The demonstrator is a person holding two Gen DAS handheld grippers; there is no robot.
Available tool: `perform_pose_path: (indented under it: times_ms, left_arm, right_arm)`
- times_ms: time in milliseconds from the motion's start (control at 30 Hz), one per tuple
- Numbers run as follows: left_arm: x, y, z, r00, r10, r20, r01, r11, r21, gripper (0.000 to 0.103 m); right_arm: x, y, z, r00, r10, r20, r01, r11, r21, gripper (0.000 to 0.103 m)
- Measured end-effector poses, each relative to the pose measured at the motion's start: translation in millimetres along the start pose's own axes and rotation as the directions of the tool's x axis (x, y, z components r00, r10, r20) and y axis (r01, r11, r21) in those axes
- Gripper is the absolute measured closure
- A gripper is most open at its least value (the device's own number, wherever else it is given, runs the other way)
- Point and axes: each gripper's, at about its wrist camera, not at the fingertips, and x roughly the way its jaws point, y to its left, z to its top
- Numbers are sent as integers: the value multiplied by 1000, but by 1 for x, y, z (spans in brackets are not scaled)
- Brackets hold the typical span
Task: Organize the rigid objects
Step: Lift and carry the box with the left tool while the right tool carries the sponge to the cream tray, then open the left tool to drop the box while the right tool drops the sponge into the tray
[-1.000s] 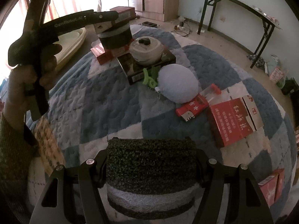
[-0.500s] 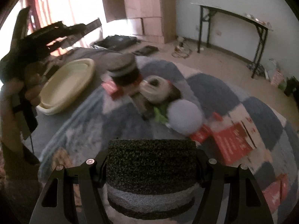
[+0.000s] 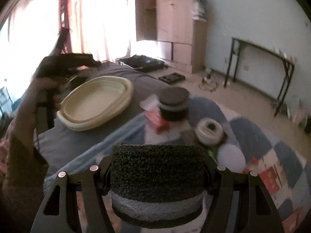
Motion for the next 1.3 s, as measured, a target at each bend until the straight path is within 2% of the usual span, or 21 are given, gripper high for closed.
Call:
perform_pose_path:
  times_ms: [67, 167, 300, 400, 500, 633, 700, 767, 800, 867, 900, 933, 1033, 1100, 1200, 1233, 1300]
  left_arm:
    - [12, 25, -3, 997, 45, -58, -48, 998, -50, 43]
    - [19, 42, -6, 990, 101, -97, -106, 993, -58, 43]
    - [25, 58, -9, 987, 89, -135, -101, 991, -84, 43]
    - [30, 83, -9, 984, 85, -157, -109, 982, -153, 43]
    - [38, 97, -12, 983, 52, -178, -91, 972, -216, 43]
    - [35, 89, -13, 979, 93, -179, -130, 970, -205, 42]
    - [32, 92, -11, 981, 109, -158, -142, 965, -219, 35]
    - [24, 96, -8, 987, 89, -131, -119, 962, -245, 32]
    - [19, 97, -7, 990, 85, -114, -112, 960, -257, 25]
    - [4, 95, -2, 996, 78, -50, -89, 959, -268, 14]
    - [-2, 93, 0, 998, 53, -23, -57, 961, -271, 11]
    - [-8, 91, 2, 1000, 23, -3, -23, 961, -275, 10]
    - [-25, 77, 6, 994, -99, 52, 109, 960, -258, 1]
    - [-34, 54, 8, 983, -167, 71, 178, 966, -190, 0]
    - [-48, 8, 10, 967, -240, 81, 246, 966, -84, 0]
    - [-52, -14, 8, 957, -278, 81, 282, 959, -39, 0]
    - [-52, -49, 4, 943, -328, 51, 328, 944, 26, 0]
  right_arm:
    - [8, 27, 13, 998, 36, -45, -38, 998, -48, 35]
    - [30, 66, 40, 993, 64, -95, -77, 987, -138, 35]
    - [80, 105, 80, 984, 103, -143, -133, 966, -222, 35]
    - [127, 128, 102, 977, 130, -170, -173, 948, -266, 36]
    - [164, 148, 109, 962, 161, -222, -226, 923, -310, 36]
    - [213, 164, 109, 950, 142, -279, -236, 909, -342, 36]
    - [229, 170, 104, 937, 143, -318, -255, 903, -347, 36]
    - [244, 169, 101, 930, 148, -337, -273, 891, -362, 36]
    - [248, 169, 101, 926, 157, -343, -286, 886, -365, 35]
    - [258, 169, 100, 916, 153, -370, -295, 883, -364, 24]
    - [262, 169, 99, 915, 145, -377, -291, 884, -367, 10]
    - [265, 169, 97, 916, 132, -378, -283, 882, -377, 5]
    - [245, 171, 94, 936, 107, -336, -243, 885, -397, 4]
    - [219, 160, 94, 951, 93, -296, -209, 898, -387, 0]
    - [145, 110, 90, 968, 109, -226, -172, 946, -276, 0]
    - [119, 88, 85, 974, 109, -200, -154, 962, -226, 0]
    - [74, 45, 70, 987, 58, -152, -78, 989, -127, 0]
